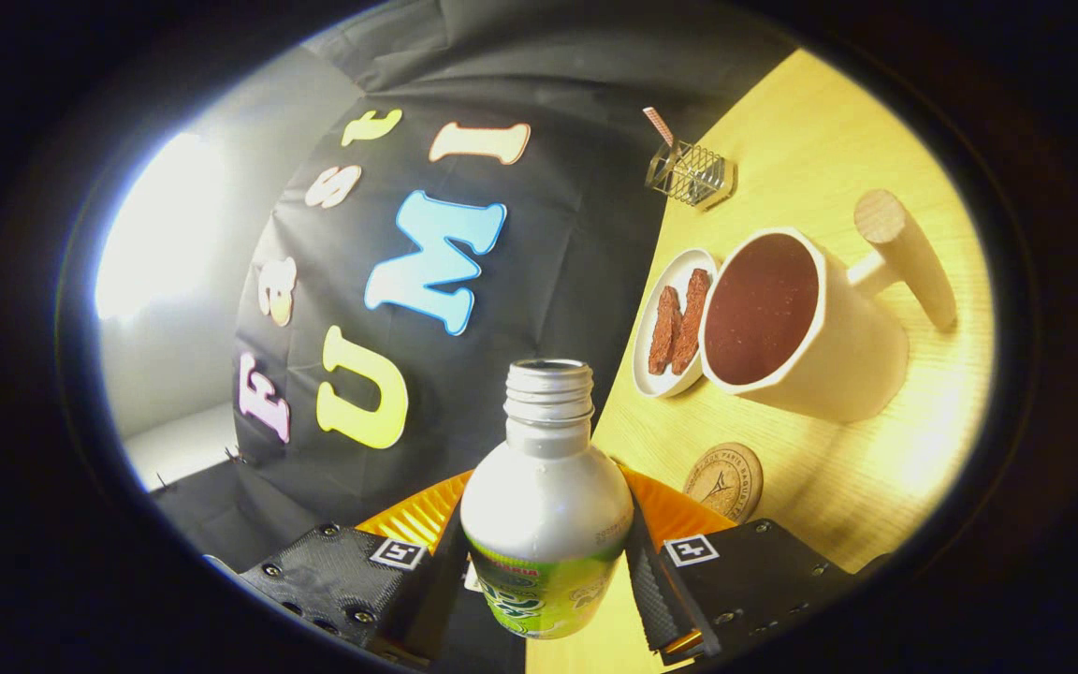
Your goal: Take the bottle from table, then pour the juice into the cup, finally place the bottle on the coaster
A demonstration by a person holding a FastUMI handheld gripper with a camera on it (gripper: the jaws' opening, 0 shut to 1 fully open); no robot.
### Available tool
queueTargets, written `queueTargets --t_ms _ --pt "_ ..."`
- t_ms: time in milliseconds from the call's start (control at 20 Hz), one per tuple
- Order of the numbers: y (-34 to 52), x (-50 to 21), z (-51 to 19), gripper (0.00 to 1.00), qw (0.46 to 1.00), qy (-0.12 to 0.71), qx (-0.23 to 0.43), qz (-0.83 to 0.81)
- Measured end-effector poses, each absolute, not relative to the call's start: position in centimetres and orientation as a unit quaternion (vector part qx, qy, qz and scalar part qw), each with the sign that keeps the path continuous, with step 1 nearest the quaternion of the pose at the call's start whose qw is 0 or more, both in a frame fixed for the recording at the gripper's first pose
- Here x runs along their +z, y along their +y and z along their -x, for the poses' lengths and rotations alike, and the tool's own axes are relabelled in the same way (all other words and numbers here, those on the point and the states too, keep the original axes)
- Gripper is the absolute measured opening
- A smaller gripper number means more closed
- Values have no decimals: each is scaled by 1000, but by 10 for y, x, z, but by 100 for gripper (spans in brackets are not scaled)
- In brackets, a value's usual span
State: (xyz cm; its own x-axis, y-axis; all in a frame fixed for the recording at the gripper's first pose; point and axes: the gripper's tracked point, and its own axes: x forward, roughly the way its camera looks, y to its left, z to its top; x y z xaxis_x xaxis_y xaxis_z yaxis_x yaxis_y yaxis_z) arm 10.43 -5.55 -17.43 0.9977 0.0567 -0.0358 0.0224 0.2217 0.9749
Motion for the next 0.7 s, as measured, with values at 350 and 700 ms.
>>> queueTargets --t_ms 350,700 --pt "-68 -173 -104 77 738 17 7 -675" --pt "-71 -174 -108 77 694 5 10 -720"
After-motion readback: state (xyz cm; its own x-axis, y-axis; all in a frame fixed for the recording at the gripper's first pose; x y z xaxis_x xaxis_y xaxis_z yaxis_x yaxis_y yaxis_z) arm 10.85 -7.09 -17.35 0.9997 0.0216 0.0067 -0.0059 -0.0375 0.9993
